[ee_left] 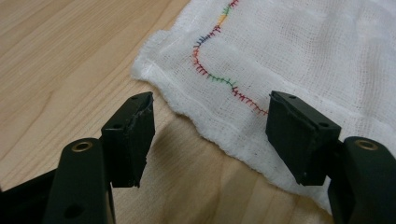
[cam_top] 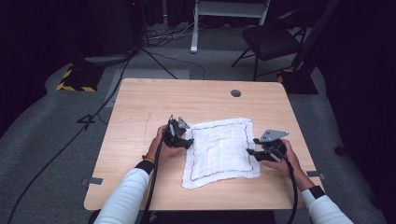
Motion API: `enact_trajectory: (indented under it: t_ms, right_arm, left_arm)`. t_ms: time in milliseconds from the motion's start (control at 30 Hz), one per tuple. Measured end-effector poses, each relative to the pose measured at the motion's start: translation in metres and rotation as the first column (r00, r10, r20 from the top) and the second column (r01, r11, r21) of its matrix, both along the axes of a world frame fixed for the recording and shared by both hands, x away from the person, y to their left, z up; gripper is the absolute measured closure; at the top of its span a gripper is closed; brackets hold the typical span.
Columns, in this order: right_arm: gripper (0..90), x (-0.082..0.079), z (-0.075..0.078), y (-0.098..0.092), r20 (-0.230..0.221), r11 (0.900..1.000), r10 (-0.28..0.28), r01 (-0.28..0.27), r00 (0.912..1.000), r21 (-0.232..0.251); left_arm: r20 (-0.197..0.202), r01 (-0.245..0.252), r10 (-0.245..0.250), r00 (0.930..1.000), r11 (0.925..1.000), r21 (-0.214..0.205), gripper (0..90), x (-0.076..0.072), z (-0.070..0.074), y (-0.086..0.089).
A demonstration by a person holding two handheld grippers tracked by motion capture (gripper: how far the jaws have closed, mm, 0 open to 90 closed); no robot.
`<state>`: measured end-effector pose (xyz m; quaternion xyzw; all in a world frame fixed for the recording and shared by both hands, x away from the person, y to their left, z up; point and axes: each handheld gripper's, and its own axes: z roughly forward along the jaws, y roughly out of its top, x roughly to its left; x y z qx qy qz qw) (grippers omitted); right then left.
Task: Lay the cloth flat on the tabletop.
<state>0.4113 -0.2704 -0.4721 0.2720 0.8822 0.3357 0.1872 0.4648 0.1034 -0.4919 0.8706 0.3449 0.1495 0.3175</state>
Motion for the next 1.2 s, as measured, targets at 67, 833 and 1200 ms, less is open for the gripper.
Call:
enact_trajectory:
  t_ms: [67, 833, 1200]
  right_arm:
    - [44.2, -0.014, -0.006, -0.001, -0.007, 0.9999, 0.011, -0.011, 0.9999, 0.000]
    - [36.8, -0.046, -0.006, -0.027, 0.011, 0.9980, -0.062, 0.062, 0.9980, 0.011]
    - [36.3, -0.050, -0.004, -0.013, 0.016, 0.9995, -0.028, 0.028, 0.9995, 0.016]
  left_arm:
    - [-0.001, -0.009, 0.009, 1.0000, 1.0000, 0.000, 32.5, 0.004, -0.001, 0.006]
    - [0.016, -0.038, 0.040, 0.9991, 0.9947, -0.096, 25.6, -0.001, 0.014, 0.027]
    - [0.047, -0.003, 0.008, 0.9989, 0.9942, -0.108, 24.5, -0.030, 0.022, 0.042]
